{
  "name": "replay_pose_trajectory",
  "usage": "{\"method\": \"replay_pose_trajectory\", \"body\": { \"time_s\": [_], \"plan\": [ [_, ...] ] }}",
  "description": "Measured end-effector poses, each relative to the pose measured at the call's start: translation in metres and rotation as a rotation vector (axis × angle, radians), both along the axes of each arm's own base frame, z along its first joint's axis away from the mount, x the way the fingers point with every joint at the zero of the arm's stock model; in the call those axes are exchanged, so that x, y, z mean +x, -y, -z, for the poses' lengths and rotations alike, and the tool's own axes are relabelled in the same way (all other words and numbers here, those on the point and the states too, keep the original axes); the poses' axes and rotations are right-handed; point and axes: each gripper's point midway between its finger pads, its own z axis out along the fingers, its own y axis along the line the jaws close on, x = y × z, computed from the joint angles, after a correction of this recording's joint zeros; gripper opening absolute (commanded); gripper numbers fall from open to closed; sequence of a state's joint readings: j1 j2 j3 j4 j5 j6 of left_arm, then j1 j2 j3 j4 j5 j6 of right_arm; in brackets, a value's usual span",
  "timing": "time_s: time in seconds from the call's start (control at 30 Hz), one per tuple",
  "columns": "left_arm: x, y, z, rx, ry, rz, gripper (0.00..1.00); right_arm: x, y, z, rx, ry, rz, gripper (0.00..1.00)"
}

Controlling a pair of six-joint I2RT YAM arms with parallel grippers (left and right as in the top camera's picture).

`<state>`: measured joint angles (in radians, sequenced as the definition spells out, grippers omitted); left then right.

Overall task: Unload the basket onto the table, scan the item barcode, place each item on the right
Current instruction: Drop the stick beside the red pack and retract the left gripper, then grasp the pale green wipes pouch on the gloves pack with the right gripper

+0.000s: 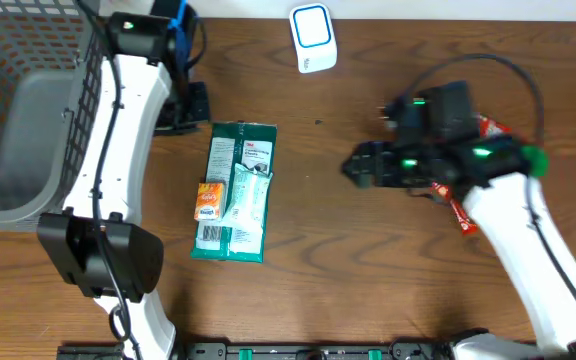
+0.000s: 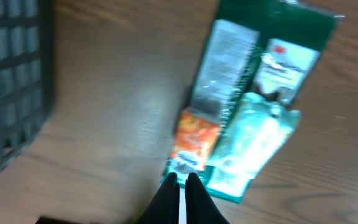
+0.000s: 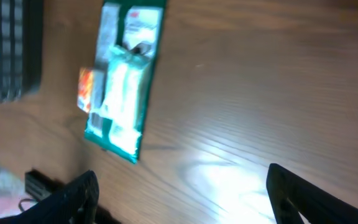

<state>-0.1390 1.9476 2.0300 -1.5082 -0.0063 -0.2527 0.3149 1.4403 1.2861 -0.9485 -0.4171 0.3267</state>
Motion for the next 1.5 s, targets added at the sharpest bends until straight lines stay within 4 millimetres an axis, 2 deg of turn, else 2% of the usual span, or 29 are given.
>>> {"method": "replay_pose_trajectory", "body": {
  "time_s": [0.13, 0.3, 0.47, 0.53, 0.67, 0.77, 0.87, 1.0, 1.1, 1.27, 1.5],
  "plan": [
    [-0.003, -0.013, 0.002, 0.018, -0.017, -0.013, 0.08, 0.002, -0.050, 0.028, 0.011, -0.040, -0.081, 0.82],
    [-0.005, -0.015, 0.003, 0.027, -0.019, -0.010, 0.08, 0.006, -0.102, 0.067, 0.023, -0.064, -0.156, 0.82],
    [-0.003, -0.014, 0.003, 0.017, 0.067, -0.005, 0.07, 0.009, -0.141, 0.099, 0.047, -0.052, -0.220, 0.78],
    [-0.004, -0.014, 0.000, 0.008, 0.136, -0.007, 0.08, 0.010, -0.151, 0.108, 0.061, -0.053, -0.234, 0.76],
    [-0.010, -0.012, -0.005, -0.024, 0.295, -0.005, 0.08, 0.012, -0.157, 0.118, 0.072, -0.063, -0.238, 0.73],
    [-0.019, -0.009, 0.008, -0.053, 0.348, 0.000, 0.08, 0.016, -0.160, 0.121, 0.081, -0.055, -0.235, 0.73],
    [-0.022, 0.000, 0.040, -0.103, 0.335, 0.017, 0.08, 0.020, -0.164, 0.123, 0.093, -0.045, -0.227, 0.72],
    [-0.034, 0.012, 0.097, -0.164, 0.236, 0.050, 0.08, 0.021, -0.165, 0.130, 0.097, -0.069, -0.203, 0.70],
    [-0.041, 0.016, 0.121, -0.186, 0.187, 0.059, 0.08, 0.021, -0.165, 0.141, 0.092, -0.095, -0.192, 0.70],
    [-0.036, 0.021, 0.129, -0.207, 0.194, 0.080, 0.08, 0.022, -0.170, 0.157, 0.107, -0.123, -0.191, 0.69],
    [-0.030, 0.044, 0.134, -0.279, 0.203, 0.147, 0.08, 0.022, -0.176, 0.162, 0.136, -0.134, -0.196, 0.69]
  ]
}}
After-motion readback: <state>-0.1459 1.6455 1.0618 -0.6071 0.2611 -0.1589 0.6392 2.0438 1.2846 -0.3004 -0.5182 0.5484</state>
